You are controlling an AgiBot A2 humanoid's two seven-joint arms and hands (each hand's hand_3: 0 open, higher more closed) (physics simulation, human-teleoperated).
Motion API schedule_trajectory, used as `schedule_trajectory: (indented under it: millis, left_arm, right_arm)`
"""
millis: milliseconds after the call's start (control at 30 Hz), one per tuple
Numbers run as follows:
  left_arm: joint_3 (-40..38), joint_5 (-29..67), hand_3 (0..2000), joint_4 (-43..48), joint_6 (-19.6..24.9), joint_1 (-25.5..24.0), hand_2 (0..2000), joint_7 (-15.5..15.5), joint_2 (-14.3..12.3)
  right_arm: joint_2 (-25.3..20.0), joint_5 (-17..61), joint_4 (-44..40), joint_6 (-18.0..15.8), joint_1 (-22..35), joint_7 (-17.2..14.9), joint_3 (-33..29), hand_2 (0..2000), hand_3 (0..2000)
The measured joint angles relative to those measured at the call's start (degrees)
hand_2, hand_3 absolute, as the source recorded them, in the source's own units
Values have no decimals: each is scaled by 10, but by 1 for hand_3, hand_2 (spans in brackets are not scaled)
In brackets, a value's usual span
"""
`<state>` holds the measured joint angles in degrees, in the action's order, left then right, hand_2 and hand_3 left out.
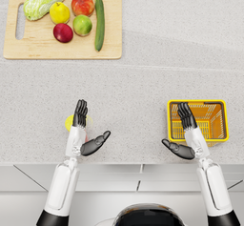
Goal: Pick up the red potato chip and place it into the yellow basket
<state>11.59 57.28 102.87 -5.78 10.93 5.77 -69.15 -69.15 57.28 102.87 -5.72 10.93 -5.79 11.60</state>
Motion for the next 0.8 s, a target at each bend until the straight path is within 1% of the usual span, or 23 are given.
schedule_trajectory:
  millis: [433, 500, 600, 700, 800]
  left_arm:
    - [0, 0, 0, 0, 0, 0, 0, 0, 0]
    - [6, 0, 0, -6, 28, -1, 0, -28, -3]
    - [-19, 0, 0, -3, 47, 9, 0, -47, -13]
    - [-65, 76, 0, -6, 54, 26, 0, -54, -20]
    - [-105, 153, 0, -7, 56, 29, 0, -56, -23]
  right_arm:
    - [0, 0, 0, 0, 0, 0, 0, 0, 0]
    - [-3, 0, -6, 28, 0, 28, 7, 0, 0]
    - [-14, 0, -4, 46, 10, 47, -9, 0, 0]
    - [-22, 76, 6, 53, 23, 54, -50, 0, 0]
    - [-25, 153, 18, 56, 22, 56, -94, 0, 0]
